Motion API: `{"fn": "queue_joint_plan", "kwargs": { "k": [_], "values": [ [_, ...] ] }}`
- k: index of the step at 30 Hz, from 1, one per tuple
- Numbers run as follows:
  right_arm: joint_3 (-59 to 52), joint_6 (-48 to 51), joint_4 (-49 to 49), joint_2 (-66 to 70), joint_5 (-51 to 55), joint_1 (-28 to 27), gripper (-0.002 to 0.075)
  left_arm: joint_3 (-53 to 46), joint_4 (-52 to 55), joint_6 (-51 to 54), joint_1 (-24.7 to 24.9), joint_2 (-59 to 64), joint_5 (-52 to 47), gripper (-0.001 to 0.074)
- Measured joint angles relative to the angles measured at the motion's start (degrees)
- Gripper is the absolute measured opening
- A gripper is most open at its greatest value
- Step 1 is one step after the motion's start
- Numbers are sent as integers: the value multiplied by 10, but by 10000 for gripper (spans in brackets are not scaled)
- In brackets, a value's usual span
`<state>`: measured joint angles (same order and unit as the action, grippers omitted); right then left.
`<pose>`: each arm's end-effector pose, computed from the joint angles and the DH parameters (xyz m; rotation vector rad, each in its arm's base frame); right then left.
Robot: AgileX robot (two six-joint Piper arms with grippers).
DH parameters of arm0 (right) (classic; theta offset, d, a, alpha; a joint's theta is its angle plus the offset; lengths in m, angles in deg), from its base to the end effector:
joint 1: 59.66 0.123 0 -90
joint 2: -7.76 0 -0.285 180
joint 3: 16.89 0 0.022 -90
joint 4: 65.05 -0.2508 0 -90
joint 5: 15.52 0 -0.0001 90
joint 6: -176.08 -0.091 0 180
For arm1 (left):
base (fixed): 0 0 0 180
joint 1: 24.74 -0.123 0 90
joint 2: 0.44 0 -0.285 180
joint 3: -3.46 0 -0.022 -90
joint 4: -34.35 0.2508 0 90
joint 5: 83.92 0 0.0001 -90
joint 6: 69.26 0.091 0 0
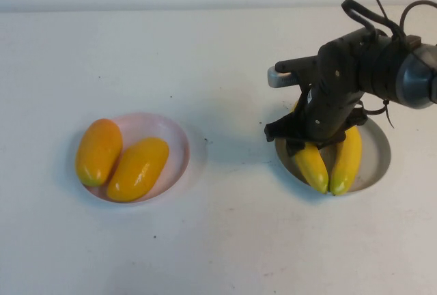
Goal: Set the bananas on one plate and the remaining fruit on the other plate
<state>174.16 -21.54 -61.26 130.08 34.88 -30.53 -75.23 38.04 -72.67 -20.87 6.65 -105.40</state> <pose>0.3715 0.2017 0.2071 -0.3308 2.8040 0.1058 0.0526 -0.0014 0.1715 0.0473 1.8707 -0.0242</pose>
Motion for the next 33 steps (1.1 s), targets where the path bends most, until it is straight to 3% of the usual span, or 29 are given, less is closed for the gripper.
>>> {"fn": "queue_joint_plan", "kwargs": {
  "k": [7,14,18,27,33],
  "values": [
    [4,0,0,9,-3,0,431,0,0,0,0,0,0,-2],
    [11,-1,-1,-29,34,0,440,0,0,0,0,0,0,-2],
    [11,-1,-1,-90,100,7,365,0,0,0,0,0,0,-2],
    [-101,-1,-1,-325,149,19,29,0,0,0,0,0,0,-2],
    [-240,23,-27,-511,140,19,-10,0,0,0,0,0,0,-2]
  ]
}}
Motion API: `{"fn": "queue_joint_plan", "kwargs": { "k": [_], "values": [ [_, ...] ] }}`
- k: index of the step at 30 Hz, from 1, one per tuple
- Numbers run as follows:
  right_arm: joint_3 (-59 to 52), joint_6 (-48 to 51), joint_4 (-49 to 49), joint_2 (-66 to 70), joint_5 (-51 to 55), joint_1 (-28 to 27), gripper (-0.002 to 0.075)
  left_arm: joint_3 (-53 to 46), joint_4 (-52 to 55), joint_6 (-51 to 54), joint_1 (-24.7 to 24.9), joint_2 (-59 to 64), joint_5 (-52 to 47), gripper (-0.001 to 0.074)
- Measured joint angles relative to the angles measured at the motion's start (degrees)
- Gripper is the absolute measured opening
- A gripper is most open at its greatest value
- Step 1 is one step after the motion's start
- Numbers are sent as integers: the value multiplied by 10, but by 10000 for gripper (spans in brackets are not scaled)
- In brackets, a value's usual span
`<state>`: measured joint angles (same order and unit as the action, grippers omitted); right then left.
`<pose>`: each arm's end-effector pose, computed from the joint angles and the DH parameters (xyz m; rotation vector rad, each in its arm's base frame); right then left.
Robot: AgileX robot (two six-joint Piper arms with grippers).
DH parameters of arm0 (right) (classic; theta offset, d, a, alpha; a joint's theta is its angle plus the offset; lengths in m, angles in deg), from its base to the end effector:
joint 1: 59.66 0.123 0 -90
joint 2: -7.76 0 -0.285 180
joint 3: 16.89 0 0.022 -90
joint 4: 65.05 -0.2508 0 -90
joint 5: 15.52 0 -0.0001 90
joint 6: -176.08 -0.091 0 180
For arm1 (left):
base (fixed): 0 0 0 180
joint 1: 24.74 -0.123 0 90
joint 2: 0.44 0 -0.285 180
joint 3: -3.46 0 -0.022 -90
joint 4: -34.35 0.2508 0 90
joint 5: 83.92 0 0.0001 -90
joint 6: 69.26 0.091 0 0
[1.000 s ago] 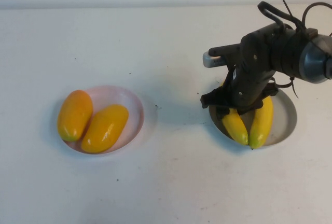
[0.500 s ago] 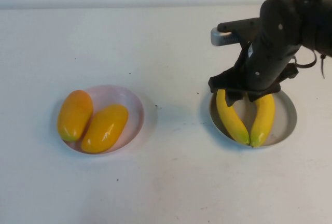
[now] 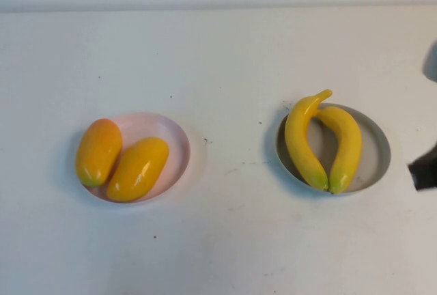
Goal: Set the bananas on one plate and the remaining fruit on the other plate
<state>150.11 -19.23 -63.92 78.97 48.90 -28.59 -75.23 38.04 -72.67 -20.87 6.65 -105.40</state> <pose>0.1745 0.1033 0.3623 -0.3635 2.5927 0.2652 0.0526 -0.0014 0.1715 0.0473 1.8707 -0.0242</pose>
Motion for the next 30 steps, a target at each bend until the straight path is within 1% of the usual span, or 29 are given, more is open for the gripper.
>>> {"fn": "queue_joint_plan", "kwargs": {
  "k": [4,8,15,19,26,28,30],
  "values": [
    [-109,45,-38,-140,-44,0,-14,0,0,0,0,0,0,-2],
    [-202,57,-49,-245,-46,0,-15,0,0,0,0,0,0,-2],
    [-287,63,-94,-400,-59,0,-15,0,0,0,0,0,0,-2],
    [-321,63,-93,-431,-89,0,-15,0,0,0,0,0,0,-2],
    [-367,63,-87,-433,-119,-4,-15,0,0,0,0,0,0,-2],
    [-372,74,-95,-442,-129,-29,-15,0,0,0,0,0,0,-2],
    [-372,105,-109,-452,-161,-74,-15,0,0,0,0,0,0,-2]
  ]
}}
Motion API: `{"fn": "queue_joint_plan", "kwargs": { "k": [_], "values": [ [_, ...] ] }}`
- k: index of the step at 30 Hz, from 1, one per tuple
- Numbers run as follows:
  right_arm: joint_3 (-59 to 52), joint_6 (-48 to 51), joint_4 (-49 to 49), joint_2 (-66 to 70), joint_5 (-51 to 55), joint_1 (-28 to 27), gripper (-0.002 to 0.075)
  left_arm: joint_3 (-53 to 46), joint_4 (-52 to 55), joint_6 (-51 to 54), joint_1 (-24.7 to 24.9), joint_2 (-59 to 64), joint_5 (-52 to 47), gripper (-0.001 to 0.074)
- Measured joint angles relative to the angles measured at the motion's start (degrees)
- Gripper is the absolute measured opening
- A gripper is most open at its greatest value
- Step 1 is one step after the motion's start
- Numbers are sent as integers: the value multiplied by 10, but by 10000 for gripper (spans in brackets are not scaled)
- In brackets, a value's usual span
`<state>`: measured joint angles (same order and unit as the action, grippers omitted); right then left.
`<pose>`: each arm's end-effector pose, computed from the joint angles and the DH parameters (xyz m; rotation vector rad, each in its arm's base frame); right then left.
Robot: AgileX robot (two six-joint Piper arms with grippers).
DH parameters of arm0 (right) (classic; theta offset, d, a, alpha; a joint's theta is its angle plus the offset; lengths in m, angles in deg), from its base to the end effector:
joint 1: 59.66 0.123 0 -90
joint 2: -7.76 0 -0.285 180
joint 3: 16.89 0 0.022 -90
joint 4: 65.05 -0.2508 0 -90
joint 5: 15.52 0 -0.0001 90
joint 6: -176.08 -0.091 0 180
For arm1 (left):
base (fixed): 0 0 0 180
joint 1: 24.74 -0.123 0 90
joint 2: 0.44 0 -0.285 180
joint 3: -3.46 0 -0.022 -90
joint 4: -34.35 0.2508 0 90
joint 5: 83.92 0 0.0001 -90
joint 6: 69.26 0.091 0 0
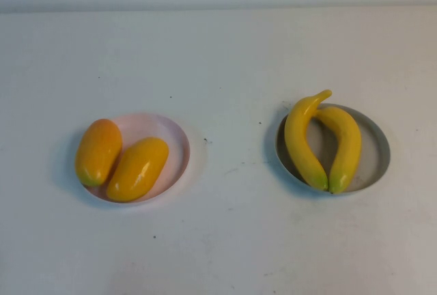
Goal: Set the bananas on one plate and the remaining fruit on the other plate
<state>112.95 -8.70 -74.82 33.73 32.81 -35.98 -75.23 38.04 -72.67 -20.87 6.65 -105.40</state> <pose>0.0473 0.0334 0.2787 -0.3109 2.1785 0.4847 0.0526 -0.0014 0.1715 0.0473 1.8707 -0.0242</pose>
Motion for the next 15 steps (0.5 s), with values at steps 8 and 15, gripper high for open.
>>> {"fn": "queue_joint_plan", "kwargs": {
  "k": [8,15],
  "values": [
    [-9,248,-77,-83,-132,-169,-15,0,0,0,0,0,0,-2],
    [-123,274,-80,-150,-325,-194,-15,0,0,0,0,0,0,-2]
  ]
}}
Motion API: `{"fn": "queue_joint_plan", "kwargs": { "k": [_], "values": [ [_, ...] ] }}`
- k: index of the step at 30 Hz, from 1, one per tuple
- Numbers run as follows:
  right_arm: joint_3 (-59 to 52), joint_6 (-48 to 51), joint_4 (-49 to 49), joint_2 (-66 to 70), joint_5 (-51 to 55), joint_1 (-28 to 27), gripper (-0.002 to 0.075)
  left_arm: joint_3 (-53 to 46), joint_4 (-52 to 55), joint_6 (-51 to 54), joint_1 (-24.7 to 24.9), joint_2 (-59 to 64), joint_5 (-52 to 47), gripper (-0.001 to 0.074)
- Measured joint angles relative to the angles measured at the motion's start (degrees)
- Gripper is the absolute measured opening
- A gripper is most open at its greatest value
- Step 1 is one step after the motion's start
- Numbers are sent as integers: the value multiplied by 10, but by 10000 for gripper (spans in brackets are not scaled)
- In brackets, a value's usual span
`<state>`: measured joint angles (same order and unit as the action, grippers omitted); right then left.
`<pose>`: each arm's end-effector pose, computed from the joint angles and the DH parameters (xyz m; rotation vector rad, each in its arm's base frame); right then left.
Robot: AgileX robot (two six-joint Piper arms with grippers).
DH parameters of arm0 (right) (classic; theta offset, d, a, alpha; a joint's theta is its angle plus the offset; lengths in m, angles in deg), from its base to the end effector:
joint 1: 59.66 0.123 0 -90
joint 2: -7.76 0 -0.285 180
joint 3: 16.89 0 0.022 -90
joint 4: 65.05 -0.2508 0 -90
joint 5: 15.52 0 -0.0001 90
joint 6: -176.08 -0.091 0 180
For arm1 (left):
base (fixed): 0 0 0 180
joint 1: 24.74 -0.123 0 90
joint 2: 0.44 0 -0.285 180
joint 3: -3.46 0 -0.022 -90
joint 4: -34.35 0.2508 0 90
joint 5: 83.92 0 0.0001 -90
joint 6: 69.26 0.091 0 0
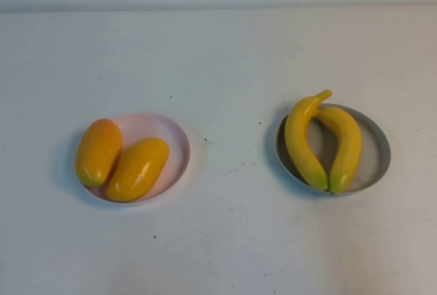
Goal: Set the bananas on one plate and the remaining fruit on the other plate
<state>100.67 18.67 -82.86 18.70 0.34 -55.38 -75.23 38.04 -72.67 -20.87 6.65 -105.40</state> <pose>0.0442 0.0110 0.2722 -0.1966 1.5326 0.0489 0.0526 -0.0014 0.1715 0.0473 1.8707 -0.0242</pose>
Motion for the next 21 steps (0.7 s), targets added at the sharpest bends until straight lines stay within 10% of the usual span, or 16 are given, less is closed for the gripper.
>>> {"fn": "queue_joint_plan", "kwargs": {
  "k": [9,21],
  "values": [
    [-160,1,-20,-31,-179,0,-15,0,0,0,0,0,0,-2],
    [-162,1,-28,-37,-11,0,-15,0,0,0,0,0,-1,-2]
  ]
}}
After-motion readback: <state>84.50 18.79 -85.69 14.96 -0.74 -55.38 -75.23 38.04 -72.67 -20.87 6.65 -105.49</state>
